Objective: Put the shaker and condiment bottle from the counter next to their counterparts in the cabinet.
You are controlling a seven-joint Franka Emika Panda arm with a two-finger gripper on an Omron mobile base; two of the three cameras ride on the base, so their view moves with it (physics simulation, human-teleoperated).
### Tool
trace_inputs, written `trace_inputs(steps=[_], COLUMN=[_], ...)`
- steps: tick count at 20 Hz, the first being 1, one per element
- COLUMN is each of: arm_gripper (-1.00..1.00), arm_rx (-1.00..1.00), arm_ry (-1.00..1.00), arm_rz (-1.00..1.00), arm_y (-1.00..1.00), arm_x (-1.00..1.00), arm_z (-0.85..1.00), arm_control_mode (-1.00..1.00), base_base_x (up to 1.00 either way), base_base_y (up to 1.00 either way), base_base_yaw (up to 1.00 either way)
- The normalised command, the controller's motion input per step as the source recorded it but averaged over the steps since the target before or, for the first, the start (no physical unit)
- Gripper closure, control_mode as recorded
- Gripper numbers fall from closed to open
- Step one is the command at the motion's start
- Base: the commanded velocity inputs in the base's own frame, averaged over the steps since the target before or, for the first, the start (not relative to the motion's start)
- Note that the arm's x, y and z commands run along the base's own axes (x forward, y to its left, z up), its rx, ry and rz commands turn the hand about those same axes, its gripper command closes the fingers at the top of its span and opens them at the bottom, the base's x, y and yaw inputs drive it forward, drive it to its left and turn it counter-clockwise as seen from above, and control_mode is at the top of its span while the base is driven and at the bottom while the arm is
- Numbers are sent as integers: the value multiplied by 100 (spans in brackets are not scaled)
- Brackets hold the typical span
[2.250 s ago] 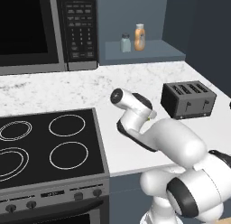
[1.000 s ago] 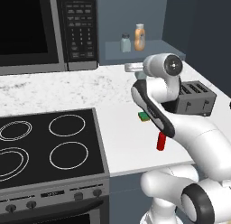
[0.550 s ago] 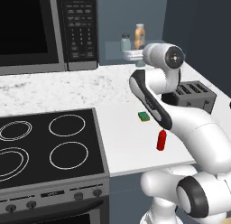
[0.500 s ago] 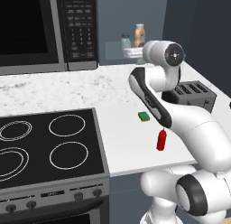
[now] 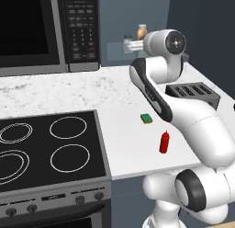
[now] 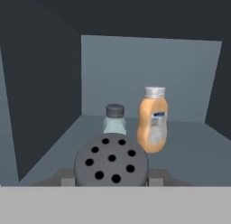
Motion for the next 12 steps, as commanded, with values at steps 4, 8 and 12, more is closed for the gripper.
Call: trace_inputs(steps=[4,8,12], arm_gripper=[100,100,100], arm_rx=[0,3,10], arm_ry=[0,-3,-2], arm_rz=[0,0,0], arm_y=[5,18,12], arm_x=[27,38,49], arm_z=[-18,-26,-1], arm_control_mode=[-100,-100,-100], base_base_x=[0,0,0], base_base_y=[0,0,0], base_base_yaw=[0,0,0])
